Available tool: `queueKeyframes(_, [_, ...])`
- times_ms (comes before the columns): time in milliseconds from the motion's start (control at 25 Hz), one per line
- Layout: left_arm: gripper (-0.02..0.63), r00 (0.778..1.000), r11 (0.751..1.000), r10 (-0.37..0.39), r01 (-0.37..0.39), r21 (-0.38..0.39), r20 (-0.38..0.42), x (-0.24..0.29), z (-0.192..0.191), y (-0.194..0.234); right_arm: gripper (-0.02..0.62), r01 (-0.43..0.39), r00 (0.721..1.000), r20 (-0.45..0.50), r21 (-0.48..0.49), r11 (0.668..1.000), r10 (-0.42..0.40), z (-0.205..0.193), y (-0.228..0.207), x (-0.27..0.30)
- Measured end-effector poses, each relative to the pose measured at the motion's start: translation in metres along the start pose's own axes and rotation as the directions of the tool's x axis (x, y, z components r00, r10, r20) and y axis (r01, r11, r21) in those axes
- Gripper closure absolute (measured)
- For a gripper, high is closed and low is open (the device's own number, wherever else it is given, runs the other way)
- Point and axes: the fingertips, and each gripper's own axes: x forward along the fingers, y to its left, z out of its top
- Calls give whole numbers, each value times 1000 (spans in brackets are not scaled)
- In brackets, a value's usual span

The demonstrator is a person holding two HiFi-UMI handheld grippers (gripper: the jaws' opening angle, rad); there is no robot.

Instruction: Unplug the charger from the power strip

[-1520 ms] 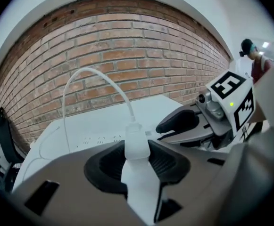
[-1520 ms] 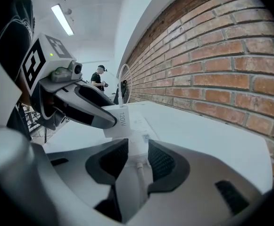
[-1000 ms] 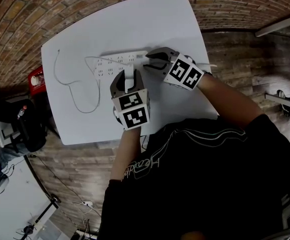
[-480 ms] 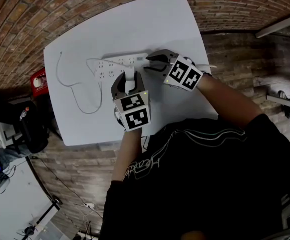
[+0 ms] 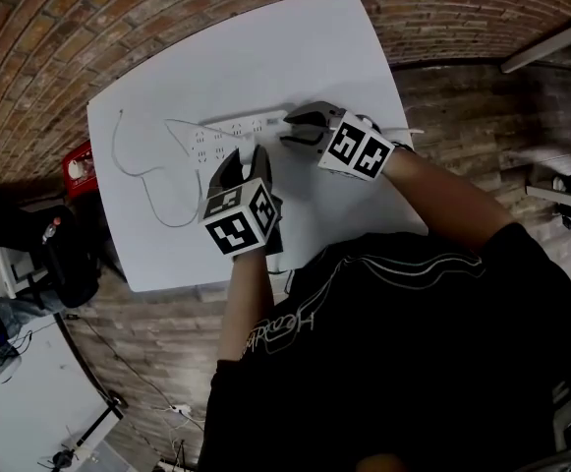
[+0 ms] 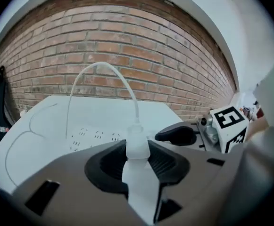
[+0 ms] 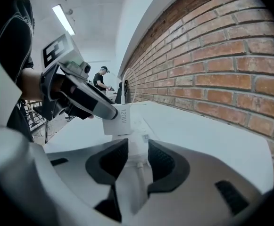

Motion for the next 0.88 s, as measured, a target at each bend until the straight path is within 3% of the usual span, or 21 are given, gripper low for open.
queueKeyframes(160, [468, 998, 986, 61, -62, 154, 11, -2, 4, -6, 482, 2, 1000, -1, -4, 1000, -2, -1, 0, 0])
queueKeyframes(320, [469, 1000, 1000, 6, -6, 26, 9, -2, 4, 2, 482, -3, 1000, 0, -8, 1000, 3, 0, 1, 2])
queueKeyframes(360, [469, 1000, 1000, 11, -11, 29, 5, -2, 4, 3, 482, -4, 1000, 0, -9, 1000, 4, 0, 1, 2])
queueKeyframes(600, [463, 996, 972, 89, -94, 216, 33, -6, 4, -5, 482, 4, 1000, 0, -4, 1000, -4, 0, 3, 1])
queueKeyframes(680, [468, 999, 994, 45, -47, 97, 28, -5, 4, -2, 482, 4, 1000, 0, -3, 1000, -4, 0, 3, 1])
queueKeyframes(760, [469, 1000, 1000, 3, -3, -23, 20, -6, 5, 4, 482, 1, 1000, 1, -3, 1000, -1, 0, 4, 1])
queueKeyframes(800, [469, 1000, 1000, 11, -11, -5, 17, -6, 6, 5, 482, 0, 1000, 1, -5, 1000, 0, 0, 4, 1])
queueKeyframes(880, [469, 998, 994, 52, -54, 99, 20, -8, 5, 0, 482, 3, 1000, 0, -8, 1000, -3, -1, 5, 1])
